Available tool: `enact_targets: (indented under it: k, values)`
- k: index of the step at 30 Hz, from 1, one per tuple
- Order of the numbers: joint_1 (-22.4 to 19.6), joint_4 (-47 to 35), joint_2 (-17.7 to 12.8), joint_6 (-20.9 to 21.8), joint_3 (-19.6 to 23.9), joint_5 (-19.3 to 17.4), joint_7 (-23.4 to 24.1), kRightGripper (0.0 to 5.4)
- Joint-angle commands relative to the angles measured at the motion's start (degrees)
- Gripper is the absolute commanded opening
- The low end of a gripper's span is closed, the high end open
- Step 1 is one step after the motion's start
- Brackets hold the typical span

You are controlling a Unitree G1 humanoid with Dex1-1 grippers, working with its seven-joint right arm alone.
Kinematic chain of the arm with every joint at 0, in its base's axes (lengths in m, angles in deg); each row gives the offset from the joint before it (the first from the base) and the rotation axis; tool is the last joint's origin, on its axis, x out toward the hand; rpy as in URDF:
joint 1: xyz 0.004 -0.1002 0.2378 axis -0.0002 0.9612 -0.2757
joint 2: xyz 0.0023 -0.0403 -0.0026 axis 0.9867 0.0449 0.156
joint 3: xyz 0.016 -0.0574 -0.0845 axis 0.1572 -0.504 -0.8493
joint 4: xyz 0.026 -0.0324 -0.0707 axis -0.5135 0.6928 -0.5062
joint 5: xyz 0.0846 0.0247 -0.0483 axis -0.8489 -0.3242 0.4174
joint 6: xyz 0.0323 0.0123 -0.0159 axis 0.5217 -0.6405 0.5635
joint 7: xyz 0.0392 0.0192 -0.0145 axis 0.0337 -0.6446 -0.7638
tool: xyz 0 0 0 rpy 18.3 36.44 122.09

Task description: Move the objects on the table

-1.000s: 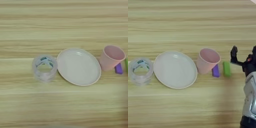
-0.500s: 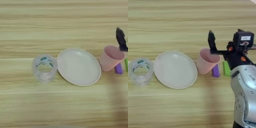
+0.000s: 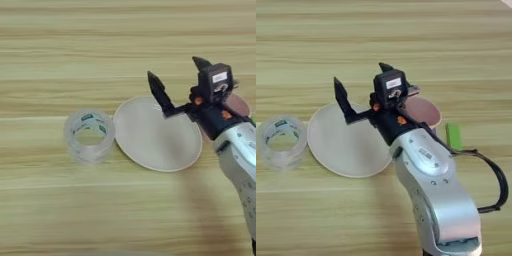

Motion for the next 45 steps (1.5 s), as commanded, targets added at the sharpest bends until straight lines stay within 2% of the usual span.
enact_targets:
  k: [1, 13, 20, 26, 36, 41, 45]
  values:
    - [-2.83, 2.27, 1.25, 2.37, -2.16, 2.03, 0.73, 5.38]
    - [-0.65, 10.45, 6.15, 3.43, -7.20, 5.55, 1.43, 5.38]
    - [2.11, 12.80, 7.14, 3.26, -7.00, 6.45, 1.60, 5.38]
    - [3.20, 16.23, 8.07, 3.74, -4.93, 6.67, 2.34, 5.38]
    - [3.51, 24.72, 11.44, 8.87, -5.89, 9.39, 4.85, 5.38]
    - [2.76, 27.68, 13.24, 7.96, -5.98, 8.20, 4.42, 5.38]
    - [-0.06, 32.08, 14.09, 6.28, -4.31, 6.26, 3.50, 5.38]
